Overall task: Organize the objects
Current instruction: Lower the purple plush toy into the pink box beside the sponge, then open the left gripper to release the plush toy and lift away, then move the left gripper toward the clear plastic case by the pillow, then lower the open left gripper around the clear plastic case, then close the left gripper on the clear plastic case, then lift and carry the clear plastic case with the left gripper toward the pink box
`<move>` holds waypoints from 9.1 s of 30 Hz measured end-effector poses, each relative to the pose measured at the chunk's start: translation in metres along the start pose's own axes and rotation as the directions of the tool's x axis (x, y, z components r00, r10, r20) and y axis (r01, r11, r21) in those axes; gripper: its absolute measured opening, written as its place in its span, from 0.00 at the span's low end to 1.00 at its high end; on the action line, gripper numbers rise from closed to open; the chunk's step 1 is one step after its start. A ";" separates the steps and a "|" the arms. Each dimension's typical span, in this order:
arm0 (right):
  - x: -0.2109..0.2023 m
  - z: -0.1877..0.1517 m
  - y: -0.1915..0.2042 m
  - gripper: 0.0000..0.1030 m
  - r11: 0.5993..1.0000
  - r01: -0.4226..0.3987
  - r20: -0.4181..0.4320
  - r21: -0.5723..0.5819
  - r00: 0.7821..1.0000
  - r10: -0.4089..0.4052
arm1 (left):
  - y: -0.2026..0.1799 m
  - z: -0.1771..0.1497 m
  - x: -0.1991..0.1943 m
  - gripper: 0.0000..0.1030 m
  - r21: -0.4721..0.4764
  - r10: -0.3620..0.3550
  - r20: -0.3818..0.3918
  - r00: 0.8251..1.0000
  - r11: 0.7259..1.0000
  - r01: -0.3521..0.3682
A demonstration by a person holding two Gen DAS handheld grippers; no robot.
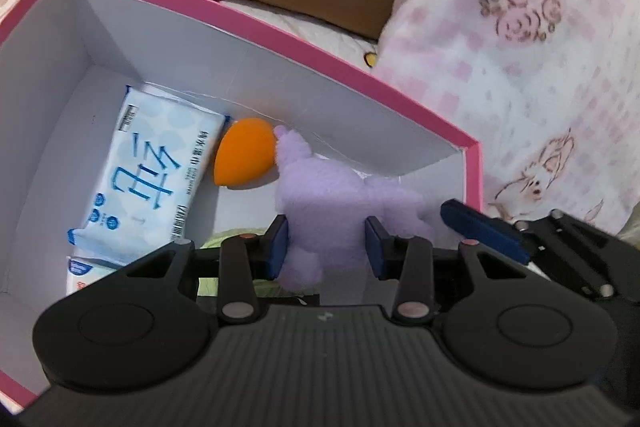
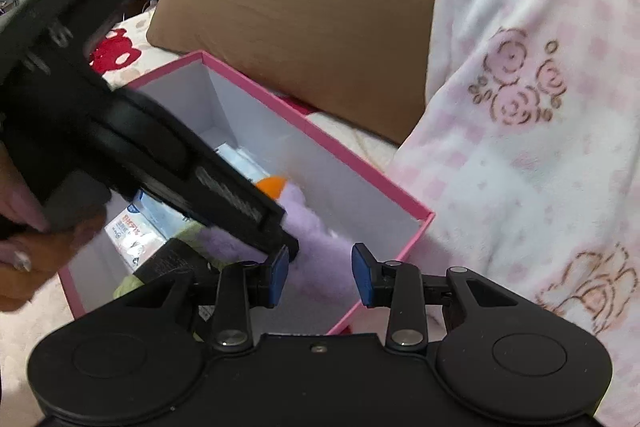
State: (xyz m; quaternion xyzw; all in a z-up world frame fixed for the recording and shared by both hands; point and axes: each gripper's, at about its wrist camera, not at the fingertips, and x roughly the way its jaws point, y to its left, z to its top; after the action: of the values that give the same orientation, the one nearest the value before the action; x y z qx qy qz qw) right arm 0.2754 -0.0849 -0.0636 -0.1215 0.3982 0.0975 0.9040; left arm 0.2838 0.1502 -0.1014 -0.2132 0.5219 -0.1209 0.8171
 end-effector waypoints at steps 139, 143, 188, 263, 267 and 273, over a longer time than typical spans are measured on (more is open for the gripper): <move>-0.121 -0.183 -0.088 0.89 0.939 0.004 0.128 0.345 0.990 -0.052 | -0.226 -0.112 0.015 0.96 0.345 0.032 0.117 0.993 0.936 -0.071; -0.095 -0.186 -0.096 0.89 0.941 0.073 0.132 0.331 0.984 -0.123 | -0.230 -0.114 0.038 0.94 0.378 0.031 0.129 0.991 0.923 -0.078; 0.013 -0.176 -0.162 0.88 0.944 0.071 0.022 0.323 0.996 -0.082 | -0.186 -0.096 0.136 0.45 0.190 -0.163 0.065 0.984 0.970 0.148; -0.184 -0.187 -0.038 0.93 0.853 -0.029 0.104 0.521 0.994 -0.029 | -0.190 -0.212 -0.094 0.44 0.374 -0.159 -0.003 0.987 0.915 0.148; -0.195 -0.182 -0.023 0.92 0.867 -0.024 0.100 0.497 0.995 -0.030 | -0.187 -0.216 -0.111 0.44 0.385 -0.149 -0.009 0.989 0.912 0.141; -0.210 -0.169 -0.003 0.92 0.894 -0.013 0.100 0.448 0.994 -0.036 | -0.183 -0.222 -0.137 0.44 0.417 -0.135 0.002 0.991 0.901 0.121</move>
State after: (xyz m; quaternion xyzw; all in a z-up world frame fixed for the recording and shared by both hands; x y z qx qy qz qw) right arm 0.0189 -0.1546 -0.0170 0.0929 0.3607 0.0040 0.9280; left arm 0.0295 -0.0023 0.0146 -0.0699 0.4561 -0.2793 0.8420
